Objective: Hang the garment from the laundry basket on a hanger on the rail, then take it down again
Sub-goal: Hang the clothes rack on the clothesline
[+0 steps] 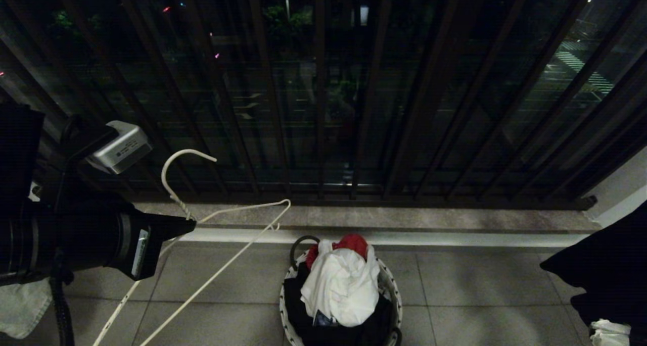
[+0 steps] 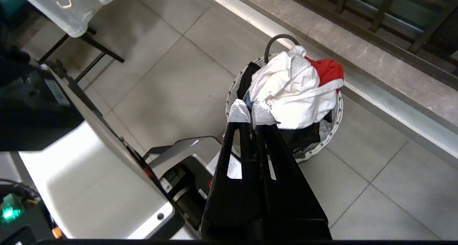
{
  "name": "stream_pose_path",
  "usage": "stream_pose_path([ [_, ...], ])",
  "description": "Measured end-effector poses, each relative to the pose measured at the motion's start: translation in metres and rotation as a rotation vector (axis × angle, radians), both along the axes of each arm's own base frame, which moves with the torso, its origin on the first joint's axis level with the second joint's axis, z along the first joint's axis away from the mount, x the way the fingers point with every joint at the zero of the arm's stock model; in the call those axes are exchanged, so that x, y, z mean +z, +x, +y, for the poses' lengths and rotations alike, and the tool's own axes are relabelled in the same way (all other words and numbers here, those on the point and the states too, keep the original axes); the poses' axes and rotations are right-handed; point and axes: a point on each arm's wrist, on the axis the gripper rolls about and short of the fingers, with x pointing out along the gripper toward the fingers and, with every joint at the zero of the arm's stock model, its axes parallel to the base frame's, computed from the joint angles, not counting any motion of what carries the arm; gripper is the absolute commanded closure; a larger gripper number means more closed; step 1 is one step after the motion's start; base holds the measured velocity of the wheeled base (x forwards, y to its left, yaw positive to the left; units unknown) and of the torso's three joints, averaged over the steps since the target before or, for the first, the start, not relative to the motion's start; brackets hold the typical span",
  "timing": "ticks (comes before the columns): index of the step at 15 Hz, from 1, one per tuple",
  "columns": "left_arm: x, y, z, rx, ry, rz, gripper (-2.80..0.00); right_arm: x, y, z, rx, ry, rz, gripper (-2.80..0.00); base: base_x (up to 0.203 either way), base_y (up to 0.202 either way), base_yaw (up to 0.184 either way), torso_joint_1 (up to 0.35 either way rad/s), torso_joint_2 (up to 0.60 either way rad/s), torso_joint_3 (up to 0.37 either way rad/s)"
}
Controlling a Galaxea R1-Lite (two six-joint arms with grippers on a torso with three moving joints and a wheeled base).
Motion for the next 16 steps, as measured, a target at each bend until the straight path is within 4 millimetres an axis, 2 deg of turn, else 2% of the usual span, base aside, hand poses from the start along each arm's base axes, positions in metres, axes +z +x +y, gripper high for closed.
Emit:
stream_pose_path([
  [3, -0.0046, -0.0006, -0.0002, -0.009, 0.01, 0.009, 0.0, -0.0032, -0.0016, -0.0017, 0.004, 0.004, -0.001, 0.0, 0.0, 0.0, 0.0, 0.206, -0.47, -0.264],
  [7, -0.0093, -0.0001, -0.0004, -0.018, 0.028, 0.02, 0.0, -0.0028, -0.0005, -0.0003, 0.008, 0.014, -0.012, 0.0, 0.0, 0.0, 0.0, 0.047, -0.09, -0.055],
  [12, -0.0108, 0.0009, -0.0007, -0.018, 0.032, 0.026, 0.0, -0.002, 0.0016, 0.002, 0.008, 0.018, -0.016, 0.0, 0.0, 0.0, 0.0, 0.001, 0.0, 0.017],
  [16, -0.0106, 0.0021, -0.0011, -0.016, 0.035, 0.026, 0.0, -0.0022, 0.0019, 0.0024, 0.008, 0.016, -0.015, 0.0, 0.0, 0.0, 0.0, 0.004, 0.0, 0.175],
])
